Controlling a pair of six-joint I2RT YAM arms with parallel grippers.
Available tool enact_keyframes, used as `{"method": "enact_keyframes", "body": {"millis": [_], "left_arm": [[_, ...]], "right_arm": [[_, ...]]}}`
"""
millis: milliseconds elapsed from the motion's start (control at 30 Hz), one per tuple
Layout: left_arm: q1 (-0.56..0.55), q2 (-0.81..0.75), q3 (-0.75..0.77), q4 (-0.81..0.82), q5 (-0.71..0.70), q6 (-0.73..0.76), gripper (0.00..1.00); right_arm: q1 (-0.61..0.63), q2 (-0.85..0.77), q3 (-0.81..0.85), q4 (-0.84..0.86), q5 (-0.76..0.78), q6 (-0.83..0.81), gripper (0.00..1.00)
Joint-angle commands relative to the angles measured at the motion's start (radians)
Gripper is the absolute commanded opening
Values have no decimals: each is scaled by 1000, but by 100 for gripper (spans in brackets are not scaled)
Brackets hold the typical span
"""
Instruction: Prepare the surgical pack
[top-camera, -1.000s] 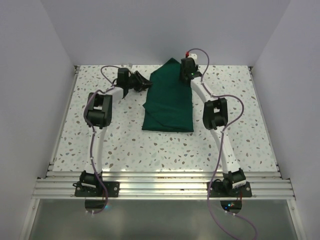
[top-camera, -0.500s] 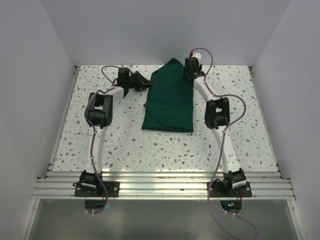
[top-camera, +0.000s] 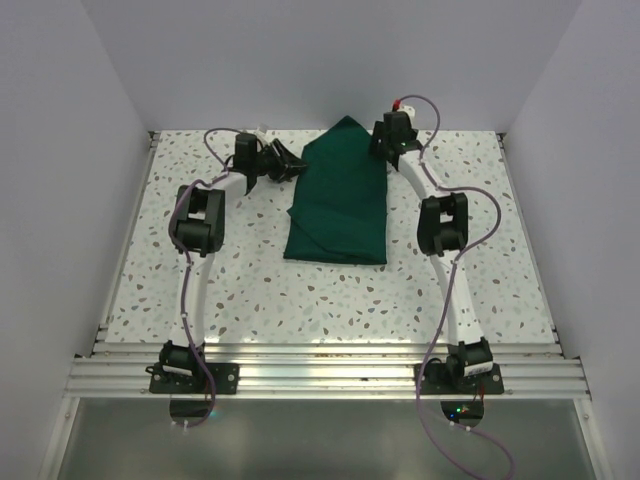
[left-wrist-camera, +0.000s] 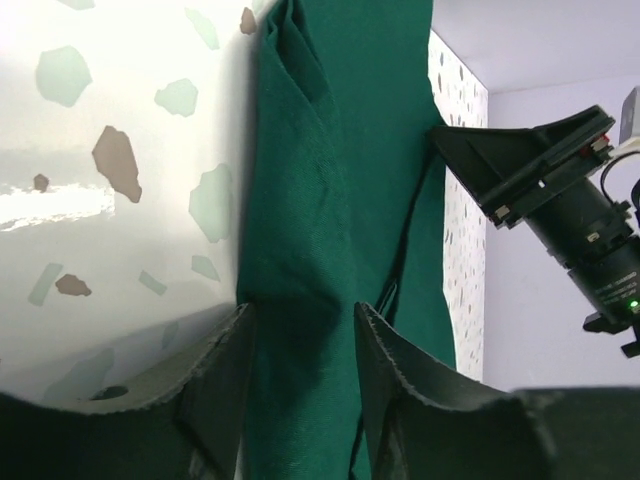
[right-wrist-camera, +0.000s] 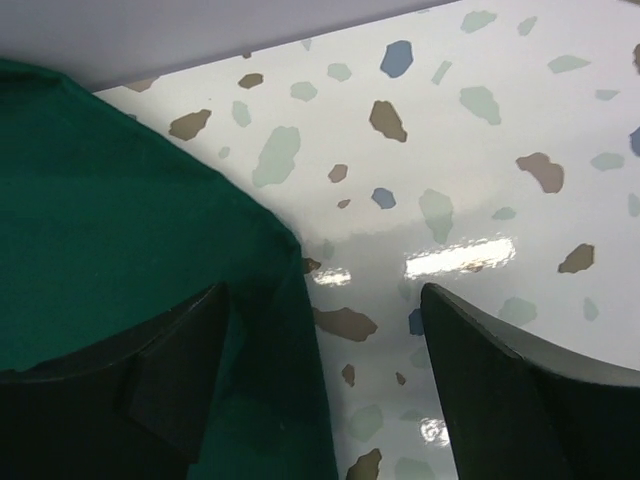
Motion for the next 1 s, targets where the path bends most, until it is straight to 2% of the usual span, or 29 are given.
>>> {"method": "enact_keyframes", "body": {"millis": [0, 167, 267, 300, 367, 400, 433, 500, 600, 633, 767, 833, 900, 967], "left_arm": [[10, -45, -31, 60, 33, 73, 51], [10, -101, -39, 105, 88, 90, 52], [7, -126, -68, 129, 156, 59, 46], [7, -131, -100, 149, 180, 47, 42], [3, -151, -123, 152, 224, 37, 39], [-2, -157, -138, 152, 241, 37, 35], [-3, -163, -145, 152, 256, 40, 34], [-9, -181, -155, 140, 298, 56, 31], [-14, -186, -168, 112, 339, 62, 28], [-16, -186, -175, 135, 365, 41, 27], [-35, -162, -189, 123, 411, 48, 28], [-43, -117, -181, 131, 437, 19, 29], [-49, -88, -174, 117, 467, -1, 27], [-46, -91, -215, 117, 459, 2, 25]], "right_arm": [[-1, -144, -38, 38, -144, 110, 83], [-18, -227, -112, 22, -308, 247, 89], [-18, -307, -198, 27, -374, 268, 89], [-21, -325, -225, 33, -453, 276, 89], [-22, -383, -302, 18, -509, 288, 86], [-22, -402, -337, 22, -555, 294, 83], [-29, -441, -418, 27, -637, 308, 73], [-35, -477, -550, 73, -730, 323, 45], [-58, -514, -690, 140, -850, 350, 22], [-73, -512, -710, 160, -939, 378, 20], [-113, -422, -746, 228, -1115, 440, 15], [-121, -387, -729, 234, -1149, 431, 15], [-121, -342, -677, 127, -1157, 361, 16], [-122, -321, -669, 110, -1172, 359, 17]]}}
